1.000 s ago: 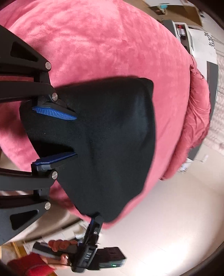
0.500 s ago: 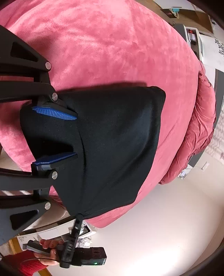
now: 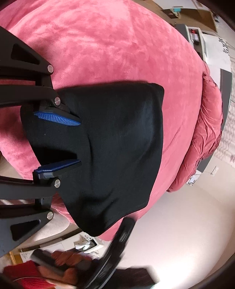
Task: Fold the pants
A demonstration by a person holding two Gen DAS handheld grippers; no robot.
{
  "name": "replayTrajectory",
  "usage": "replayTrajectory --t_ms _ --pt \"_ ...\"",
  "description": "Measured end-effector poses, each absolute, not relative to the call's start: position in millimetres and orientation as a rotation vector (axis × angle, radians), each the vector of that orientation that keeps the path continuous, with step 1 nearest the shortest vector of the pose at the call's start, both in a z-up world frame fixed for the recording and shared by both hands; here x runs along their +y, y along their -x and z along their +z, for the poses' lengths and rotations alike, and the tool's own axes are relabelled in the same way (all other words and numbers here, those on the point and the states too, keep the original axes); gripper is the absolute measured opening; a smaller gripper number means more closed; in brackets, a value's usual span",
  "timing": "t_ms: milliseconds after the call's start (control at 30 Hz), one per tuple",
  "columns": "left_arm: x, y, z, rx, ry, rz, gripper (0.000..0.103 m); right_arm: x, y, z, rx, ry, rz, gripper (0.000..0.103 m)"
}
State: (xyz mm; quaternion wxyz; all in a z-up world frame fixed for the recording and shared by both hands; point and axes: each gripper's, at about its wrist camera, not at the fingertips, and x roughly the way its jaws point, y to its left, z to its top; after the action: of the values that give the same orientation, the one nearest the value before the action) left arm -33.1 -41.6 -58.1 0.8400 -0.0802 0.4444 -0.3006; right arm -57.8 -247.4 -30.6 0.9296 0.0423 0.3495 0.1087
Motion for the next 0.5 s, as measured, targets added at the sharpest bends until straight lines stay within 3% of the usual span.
replayTrajectory --t_ms 200,300,367,500 --pt "-50 33 -55 0.937 0.146 -0.637 0.039 -233 -13 -54 0.781 0.158 0.118 0.043" --pt "-57 33 -56 0.937 0.134 -0.649 0.039 -274 -23 -64 0.799 0.105 -0.02 0.041" --pt "-62 34 -58 0.935 0.116 -0.665 0.039 -302 -28 -80 0.791 0.037 -0.079 0.032" --pt "-73 37 -53 0.924 0.049 -0.667 0.04 -307 -25 -91 0.738 0.04 -0.093 0.031"
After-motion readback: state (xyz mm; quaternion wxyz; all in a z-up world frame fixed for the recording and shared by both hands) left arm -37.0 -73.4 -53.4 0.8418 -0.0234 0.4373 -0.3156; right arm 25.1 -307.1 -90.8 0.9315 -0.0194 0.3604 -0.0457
